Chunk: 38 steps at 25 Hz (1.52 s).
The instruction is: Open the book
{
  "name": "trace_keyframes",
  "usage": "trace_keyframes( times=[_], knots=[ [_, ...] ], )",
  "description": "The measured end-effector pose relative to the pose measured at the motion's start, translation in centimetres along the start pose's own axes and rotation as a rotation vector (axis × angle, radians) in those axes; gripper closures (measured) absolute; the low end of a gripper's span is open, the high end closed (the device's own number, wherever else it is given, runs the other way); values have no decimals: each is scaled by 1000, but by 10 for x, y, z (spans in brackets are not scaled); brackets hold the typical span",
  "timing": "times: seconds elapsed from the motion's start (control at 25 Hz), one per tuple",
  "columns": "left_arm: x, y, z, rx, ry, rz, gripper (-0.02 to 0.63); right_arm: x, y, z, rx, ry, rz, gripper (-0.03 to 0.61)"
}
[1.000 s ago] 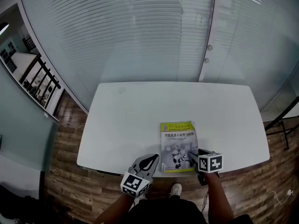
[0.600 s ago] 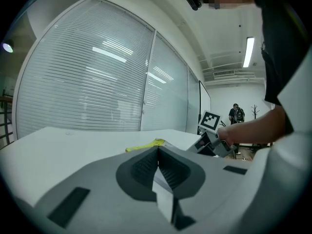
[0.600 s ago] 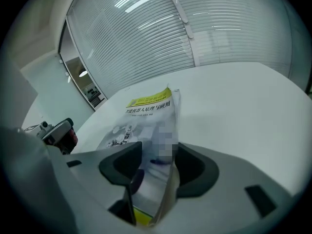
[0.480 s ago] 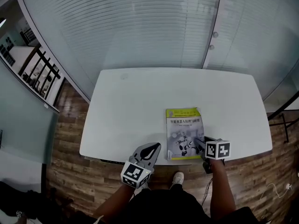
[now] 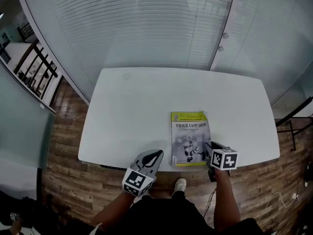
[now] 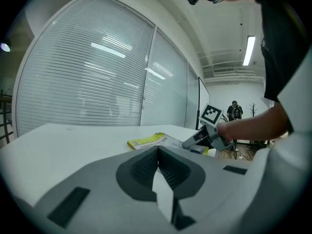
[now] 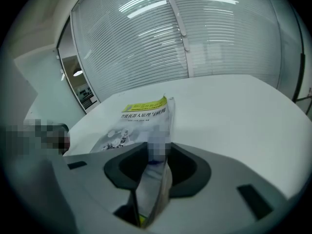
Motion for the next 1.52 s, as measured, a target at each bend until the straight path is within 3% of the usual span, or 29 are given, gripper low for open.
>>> trace_keyframes(
  times=[0.32, 0.76, 1.52],
  knots=[
    [3, -3, -1, 40, -4, 10, 597, -2, 14, 5, 61, 8, -91, 503],
    [4, 4, 6, 60, -2, 14, 597, -6, 28, 22, 154, 66, -190, 522],
    [15, 34, 14, 59, 24, 15, 597, -16, 55, 77, 369, 360, -326, 529]
  ],
)
Point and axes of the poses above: the fingertips, and each gripper's own axes: y backward along the fingers, z to its left, x out of its underside, the point moved 8 cm from there along y, backward along the fingers, and after that the axes turned 11 degrees about x, right-handed, at the moved point
